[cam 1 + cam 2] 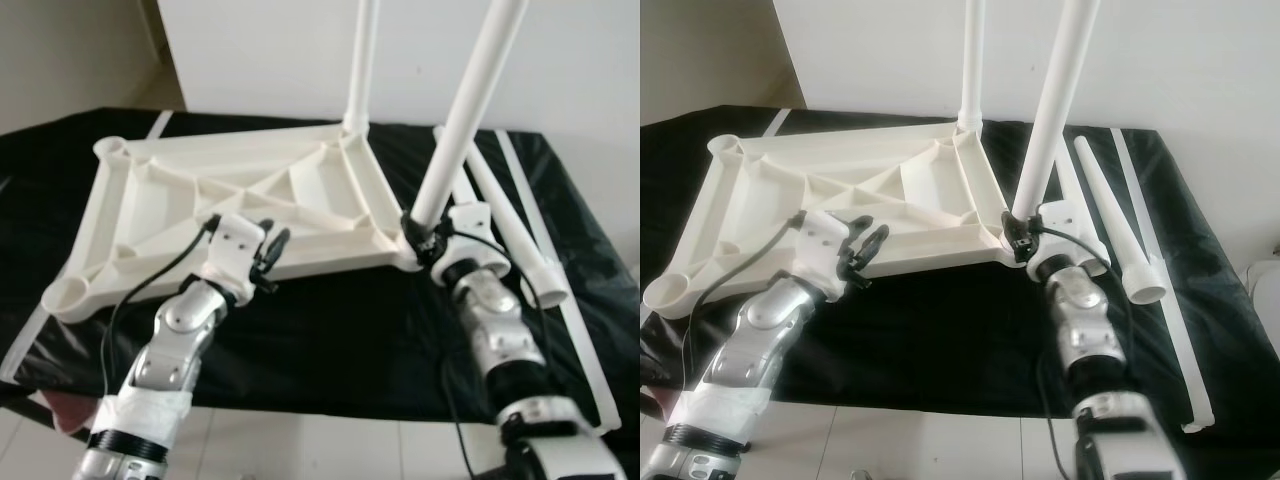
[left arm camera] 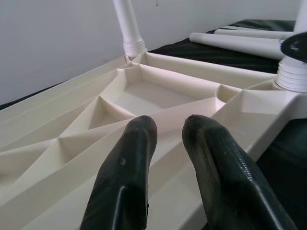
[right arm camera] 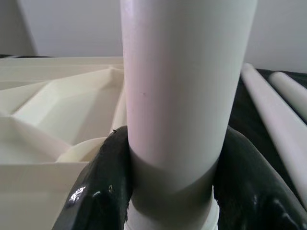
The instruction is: Building children table
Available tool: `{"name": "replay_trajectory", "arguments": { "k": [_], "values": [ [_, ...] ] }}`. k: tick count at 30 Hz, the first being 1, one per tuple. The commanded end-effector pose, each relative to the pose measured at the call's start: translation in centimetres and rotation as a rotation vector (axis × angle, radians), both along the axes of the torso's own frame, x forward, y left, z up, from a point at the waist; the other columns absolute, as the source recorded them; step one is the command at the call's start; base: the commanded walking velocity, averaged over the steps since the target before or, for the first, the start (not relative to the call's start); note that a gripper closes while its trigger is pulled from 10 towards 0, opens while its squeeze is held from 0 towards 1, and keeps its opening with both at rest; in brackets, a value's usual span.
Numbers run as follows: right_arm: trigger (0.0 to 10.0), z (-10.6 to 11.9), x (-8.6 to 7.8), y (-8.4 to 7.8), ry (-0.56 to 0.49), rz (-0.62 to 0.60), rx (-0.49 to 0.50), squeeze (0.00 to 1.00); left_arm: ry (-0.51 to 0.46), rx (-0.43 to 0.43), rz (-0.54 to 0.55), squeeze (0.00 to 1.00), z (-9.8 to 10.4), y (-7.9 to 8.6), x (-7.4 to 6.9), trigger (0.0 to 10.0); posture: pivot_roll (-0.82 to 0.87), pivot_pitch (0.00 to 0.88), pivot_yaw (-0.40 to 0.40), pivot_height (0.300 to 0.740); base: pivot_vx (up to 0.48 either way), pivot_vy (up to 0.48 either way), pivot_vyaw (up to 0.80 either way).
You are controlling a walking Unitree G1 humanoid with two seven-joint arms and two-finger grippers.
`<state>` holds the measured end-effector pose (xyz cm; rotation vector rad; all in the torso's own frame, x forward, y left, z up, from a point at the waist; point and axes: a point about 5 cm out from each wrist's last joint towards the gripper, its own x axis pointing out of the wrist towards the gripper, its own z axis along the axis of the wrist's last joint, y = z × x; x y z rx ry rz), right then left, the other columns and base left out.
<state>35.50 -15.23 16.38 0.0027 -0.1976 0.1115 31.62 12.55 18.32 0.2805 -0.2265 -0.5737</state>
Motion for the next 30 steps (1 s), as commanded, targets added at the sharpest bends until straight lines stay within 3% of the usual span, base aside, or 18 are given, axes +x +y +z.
{"name": "replay_trajectory", "arguments": {
  "k": [1, 5, 8, 12, 16, 17, 19, 20, 26, 27, 28, 29, 30],
  "values": [
    [10.0, -1.3, -0.5, -0.7, 0.059, -0.117, 0.036, 0.00, 0.016, 0.030, -0.083, 0.00, -0.2, -0.4, -0.4, 10.0, -0.05, 0.095, -0.039, 0.740, 0.000, 0.000, 0.00],
    [10.0, -1.7, -1.2, 0.4, 0.089, -0.240, 0.087, 0.00, 0.017, 0.032, -0.082, 0.00, -0.2, -0.4, -0.4, 10.0, -0.05, 0.094, -0.040, 0.740, 0.000, 0.000, 0.00],
    [10.0, -2.0, -1.8, 2.4, 0.134, -0.372, 0.162, 0.00, 0.018, 0.031, -0.081, 0.00, -0.2, -0.4, -0.5, 10.0, -0.04, 0.092, -0.046, 0.740, 0.000, 0.000, 0.00],
    [10.0, -1.4, -2.0, 3.6, 0.109, -0.345, 0.138, 0.00, 0.017, 0.029, -0.078, 0.00, -0.3, -0.4, -0.5, 10.0, -0.04, 0.090, -0.048, 0.740, 0.000, 0.000, 0.00],
    [10.0, -1.0, -2.3, 3.0, 0.077, -0.307, 0.115, 0.00, 0.019, 0.030, -0.081, 0.00, -0.3, -0.3, -0.5, 10.0, -0.04, 0.087, -0.053, 0.740, 0.000, 0.000, 0.00],
    [10.0, -1.0, -2.5, 2.8, 0.079, -0.311, 0.114, 0.34, 0.018, 0.031, -0.080, 0.00, -0.3, -0.3, -0.5, 10.0, -0.04, 0.086, -0.053, 0.740, 0.000, 0.000, 0.00],
    [10.0, -1.0, -2.5, 2.6, 0.083, -0.316, 0.111, 0.34, 0.018, 0.031, -0.079, 0.00, -0.2, -0.3, -0.5, 10.0, -0.04, 0.086, -0.054, 0.740, 0.000, 0.000, 0.00],
    [10.0, -0.9, -2.8, 2.3, 0.075, -0.311, 0.107, 1.00, 0.017, 0.031, -0.077, 0.00, -0.2, -0.2, -0.5, 10.0, -0.04, 0.085, -0.055, 0.740, 0.000, 0.000, 0.00],
    [10.0, -0.3, -3.0, 1.8, 0.032, -0.255, 0.115, 1.00, 0.019, 0.029, -0.076, 0.00, -0.3, -0.3, -0.5, 10.0, -0.04, 0.087, -0.055, 0.740, 0.000, 0.000, 0.00],
    [10.0, -0.2, -3.0, 1.7, 0.029, -0.235, 0.108, 0.77, 0.020, 0.029, -0.076, 0.00, -0.3, -0.3, -0.5, 10.0, -0.04, 0.089, -0.055, 0.740, 0.000, 0.000, 0.00],
    [10.0, -0.2, -3.0, 1.6, 0.030, -0.220, 0.105, 0.77, 0.020, 0.029, -0.077, 0.00, -0.3, -0.4, -0.5, 10.0, -0.04, 0.089, -0.055, 0.740, 0.000, 0.000, 0.00],
    [10.0, -0.2, -3.1, 1.5, 0.024, -0.186, 0.107, 0.00, 0.020, 0.030, -0.078, 0.00, -0.3, -0.5, -0.5, 10.0, -0.04, 0.090, -0.054, 0.740, 0.000, 0.000, 0.00],
    [10.0, -0.2, -3.1, 1.4, 0.023, -0.131, 0.109, 0.00, 0.019, 0.029, -0.080, 0.00, -0.3, -0.5, -0.5, 10.0, -0.04, 0.092, -0.054, 0.740, 0.000, 0.000, 0.00]
  ]
}}
